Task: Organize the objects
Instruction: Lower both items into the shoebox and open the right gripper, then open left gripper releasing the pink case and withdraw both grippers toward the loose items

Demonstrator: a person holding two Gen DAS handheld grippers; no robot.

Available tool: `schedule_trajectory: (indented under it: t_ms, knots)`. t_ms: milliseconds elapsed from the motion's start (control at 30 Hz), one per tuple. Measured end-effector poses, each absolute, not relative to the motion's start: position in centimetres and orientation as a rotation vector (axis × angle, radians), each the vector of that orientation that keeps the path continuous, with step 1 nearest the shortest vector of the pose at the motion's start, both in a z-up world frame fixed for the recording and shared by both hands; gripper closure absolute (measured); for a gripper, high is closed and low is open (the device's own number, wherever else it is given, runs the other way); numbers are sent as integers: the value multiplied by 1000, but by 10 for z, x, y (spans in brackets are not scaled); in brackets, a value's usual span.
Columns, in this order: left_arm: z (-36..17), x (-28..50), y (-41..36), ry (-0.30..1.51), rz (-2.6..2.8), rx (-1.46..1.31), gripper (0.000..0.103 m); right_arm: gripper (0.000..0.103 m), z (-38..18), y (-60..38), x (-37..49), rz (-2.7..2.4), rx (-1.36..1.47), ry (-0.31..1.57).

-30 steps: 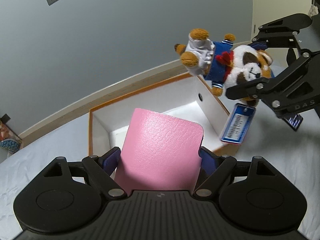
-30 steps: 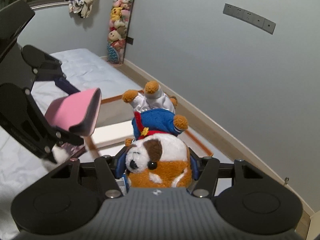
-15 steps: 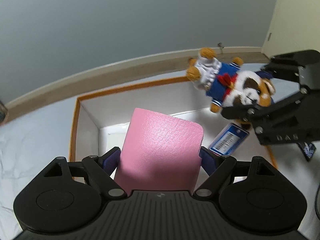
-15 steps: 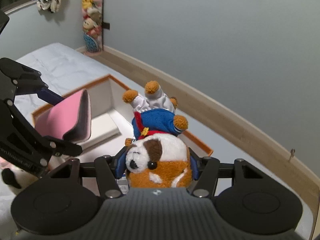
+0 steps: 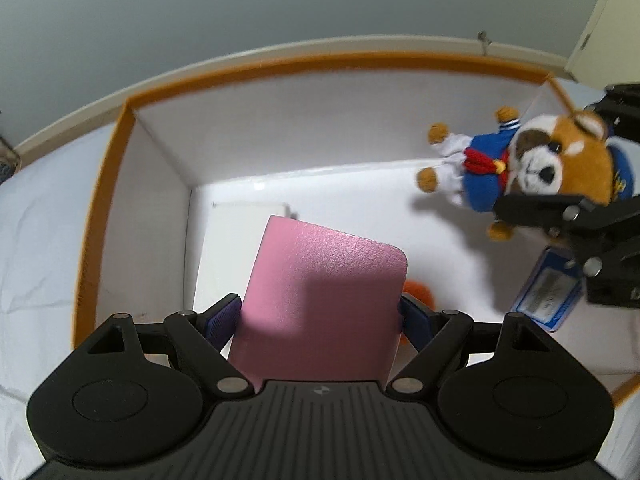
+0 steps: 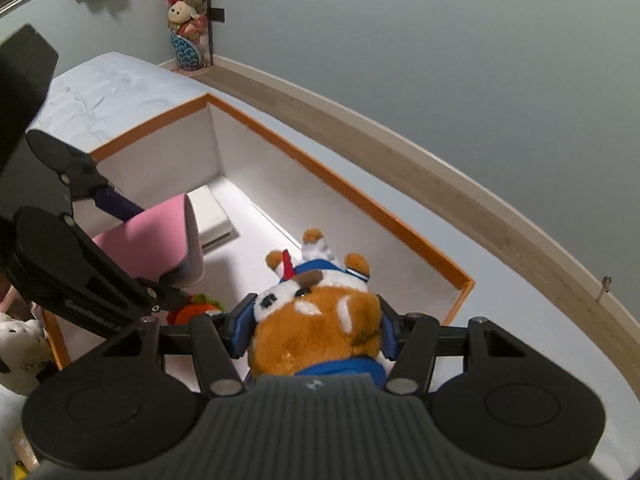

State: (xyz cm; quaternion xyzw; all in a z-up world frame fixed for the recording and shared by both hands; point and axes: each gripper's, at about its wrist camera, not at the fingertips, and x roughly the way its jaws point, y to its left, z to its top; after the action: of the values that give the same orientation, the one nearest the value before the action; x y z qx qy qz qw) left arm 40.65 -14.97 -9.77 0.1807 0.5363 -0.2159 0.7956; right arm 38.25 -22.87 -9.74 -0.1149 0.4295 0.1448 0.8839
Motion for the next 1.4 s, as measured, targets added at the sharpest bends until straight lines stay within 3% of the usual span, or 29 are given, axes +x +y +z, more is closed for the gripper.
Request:
schedule_trajectory:
  t_ms: [633,767,1033,1400]
  knots:
    - [-113,425,-141,1279,-453,324,6,43,-118,-218,393,265,-257,955]
    - [-124,425,-152,1235,-326,523,7,43,-125,-214,388,264,-300,951]
    - [-138,419,-172,1266,-399,635,6,38,-128,-212,385,262,-312,952]
    - [-133,412,-174,1240,-470,610,6,38,-118,-218,371,260,-272,894]
